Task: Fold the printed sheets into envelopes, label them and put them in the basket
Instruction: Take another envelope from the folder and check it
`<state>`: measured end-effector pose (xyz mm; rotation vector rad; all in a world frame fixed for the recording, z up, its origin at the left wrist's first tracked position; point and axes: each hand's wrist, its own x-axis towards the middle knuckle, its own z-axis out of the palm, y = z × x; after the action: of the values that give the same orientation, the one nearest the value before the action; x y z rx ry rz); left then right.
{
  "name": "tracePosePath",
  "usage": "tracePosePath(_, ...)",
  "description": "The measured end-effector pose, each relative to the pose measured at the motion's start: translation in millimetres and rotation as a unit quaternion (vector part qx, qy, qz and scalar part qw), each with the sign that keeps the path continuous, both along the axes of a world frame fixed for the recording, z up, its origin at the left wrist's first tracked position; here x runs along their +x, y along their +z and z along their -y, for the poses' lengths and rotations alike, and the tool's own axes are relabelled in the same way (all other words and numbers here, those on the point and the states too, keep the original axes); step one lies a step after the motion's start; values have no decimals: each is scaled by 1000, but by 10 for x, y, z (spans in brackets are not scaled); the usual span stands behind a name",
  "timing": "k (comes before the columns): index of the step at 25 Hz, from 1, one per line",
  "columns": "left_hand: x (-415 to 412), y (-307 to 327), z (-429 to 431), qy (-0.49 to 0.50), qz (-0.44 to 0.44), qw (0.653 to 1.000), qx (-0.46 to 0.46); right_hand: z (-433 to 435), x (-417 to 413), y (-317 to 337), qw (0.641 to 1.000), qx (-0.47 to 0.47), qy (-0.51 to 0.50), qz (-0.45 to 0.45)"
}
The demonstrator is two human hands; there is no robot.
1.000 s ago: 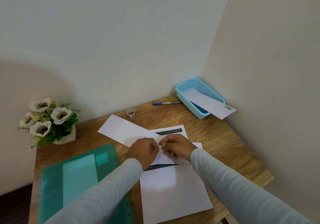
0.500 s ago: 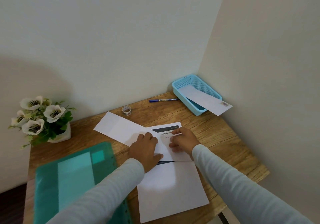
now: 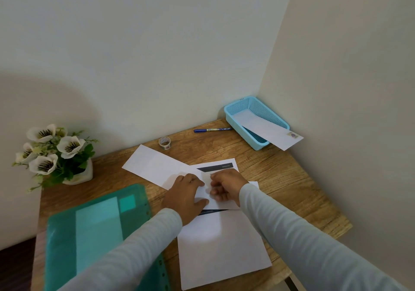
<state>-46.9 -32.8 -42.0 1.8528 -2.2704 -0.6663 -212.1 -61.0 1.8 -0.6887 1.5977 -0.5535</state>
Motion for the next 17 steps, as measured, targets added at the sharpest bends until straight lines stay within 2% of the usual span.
tracePosePath(3,19,-6,-1,16,-25,1000,6,67,19,-5,997,-17,54,-47)
tracePosePath(6,36,-30,1,29,-32,999,8,163,46,-18,978,-50,145,-138)
tracePosePath(9,54,-48,10,44,-48,998,13,243,93,-85,962,-67,191,-181)
tracePosePath(13,107,-75,22,69,-83,994,21,291,87,-149,911,-98,221,-333)
tracePosePath(17,114,-63,45,77,-91,992,29,263,158,-192,904,-109,235,-340)
